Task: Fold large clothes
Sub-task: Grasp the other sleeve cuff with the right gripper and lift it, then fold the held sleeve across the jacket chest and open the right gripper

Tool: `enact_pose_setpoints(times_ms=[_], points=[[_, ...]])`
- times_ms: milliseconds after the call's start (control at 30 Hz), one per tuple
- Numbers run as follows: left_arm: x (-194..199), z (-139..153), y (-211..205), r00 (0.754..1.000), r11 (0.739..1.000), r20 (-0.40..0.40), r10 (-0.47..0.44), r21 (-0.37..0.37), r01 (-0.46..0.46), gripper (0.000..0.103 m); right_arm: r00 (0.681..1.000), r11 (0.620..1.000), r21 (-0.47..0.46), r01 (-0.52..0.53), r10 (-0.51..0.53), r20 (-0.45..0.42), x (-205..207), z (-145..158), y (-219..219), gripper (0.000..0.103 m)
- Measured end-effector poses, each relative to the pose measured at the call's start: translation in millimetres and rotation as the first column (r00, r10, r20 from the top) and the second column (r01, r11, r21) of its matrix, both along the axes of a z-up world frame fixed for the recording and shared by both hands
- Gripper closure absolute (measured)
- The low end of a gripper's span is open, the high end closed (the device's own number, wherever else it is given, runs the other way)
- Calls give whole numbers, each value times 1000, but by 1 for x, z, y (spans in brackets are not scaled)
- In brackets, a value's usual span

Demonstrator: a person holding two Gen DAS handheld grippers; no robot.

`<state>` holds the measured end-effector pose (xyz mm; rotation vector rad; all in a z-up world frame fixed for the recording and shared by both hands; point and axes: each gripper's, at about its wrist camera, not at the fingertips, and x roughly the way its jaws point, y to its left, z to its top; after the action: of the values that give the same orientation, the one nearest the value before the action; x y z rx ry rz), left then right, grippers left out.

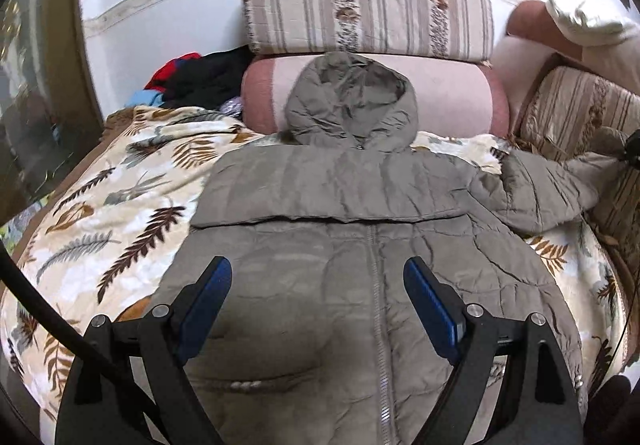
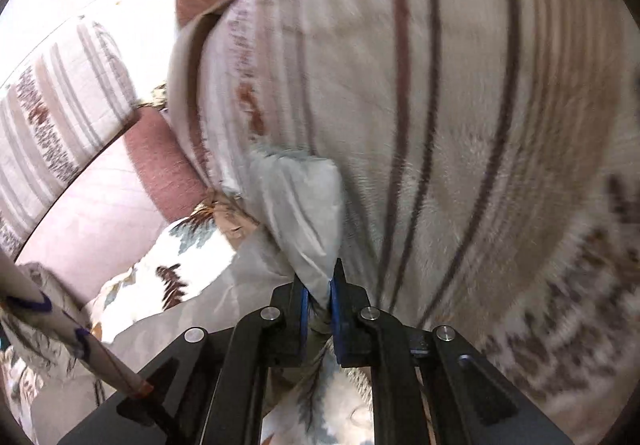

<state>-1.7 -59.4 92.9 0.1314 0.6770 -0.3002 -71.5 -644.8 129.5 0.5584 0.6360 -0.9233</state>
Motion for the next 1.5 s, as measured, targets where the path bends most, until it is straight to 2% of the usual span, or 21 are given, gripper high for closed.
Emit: enact_pose_setpoints(times_ms=[167, 300, 433, 500, 567, 667, 767, 833, 933, 967, 1000, 1100, 1267, 1333, 1400, 1467, 1500], points=[[-2, -4, 30, 999, 999, 10, 38, -21, -38, 16, 998, 998, -20, -62, 62, 8, 16, 36, 44, 94], [8, -15, 51, 996, 995, 36, 85, -55, -83, 16, 989, 989, -34, -142, 143, 29, 45, 64, 89, 94], [30, -33, 59, 994, 987, 16, 106, -121, -103, 16, 967, 967, -25, -255, 255, 24, 103, 84, 159, 94], [37, -41, 65, 993, 982, 14, 115, -155, -111, 16, 952, 952, -25, -305, 305, 5, 137, 82, 189, 94], [39, -48, 72, 992, 977, 14, 127, -172, -123, 16, 921, 921, -21, -390, 389, -24, 178, 76, 238, 94], [42, -57, 88, 988, 972, 22, 150, -187, -144, 16, 871, 872, -11, -489, 487, -62, 220, 58, 295, 94], [45, -59, 101, 984, 962, 20, 180, -212, -171, 16, 798, 803, 20, -596, 595, -95, 262, 26, 360, 94], [47, -60, 107, 984, 957, 9, 179, -233, -172, 16, 728, 736, 59, -675, 677, -111, 287, -4, 410, 94], [48, -63, 106, 985, 959, 3, 173, -228, -168, 16, 618, 631, 118, -767, 775, -131, 301, -46, 468, 94], [48, -63, 106, 986, 960, 3, 169, -228, -164, 16, 592, 607, 129, -784, 794, -138, 302, -55, 480, 94], [48, -64, 105, 986, 961, 2, 165, -227, -160, 16, 544, 564, 147, -813, 825, -154, 306, -72, 503, 94], [46, -64, 103, 989, 963, 3, 151, -225, -146, 16, 455, 488, 173, -856, 868, -198, 311, -106, 544, 94], [44, -65, 97, 991, 969, 14, 134, -211, -128, 16, 401, 454, 156, -878, 872, -279, 314, -136, 563, 92], [44, -66, 95, 992, 970, 6, 129, -208, -125, 16, 369, 424, 146, -894, 880, -299, 312, -135, 567, 86], [45, -68, 96, 992, 970, -5, 128, -210, -127, 16, 347, 388, 170, -906, 910, -228, 305, -119, 561, 69], [45, -69, 95, 992, 969, -12, 128, -212, -127, 16, 356, 370, 181, -911, 929, -105, 298, -98, 550, 65], [45, -69, 95, 992, 969, -13, 126, -212, -126, 16, 365, 373, 172, -912, 928, -77, 298, -91, 549, 65]])
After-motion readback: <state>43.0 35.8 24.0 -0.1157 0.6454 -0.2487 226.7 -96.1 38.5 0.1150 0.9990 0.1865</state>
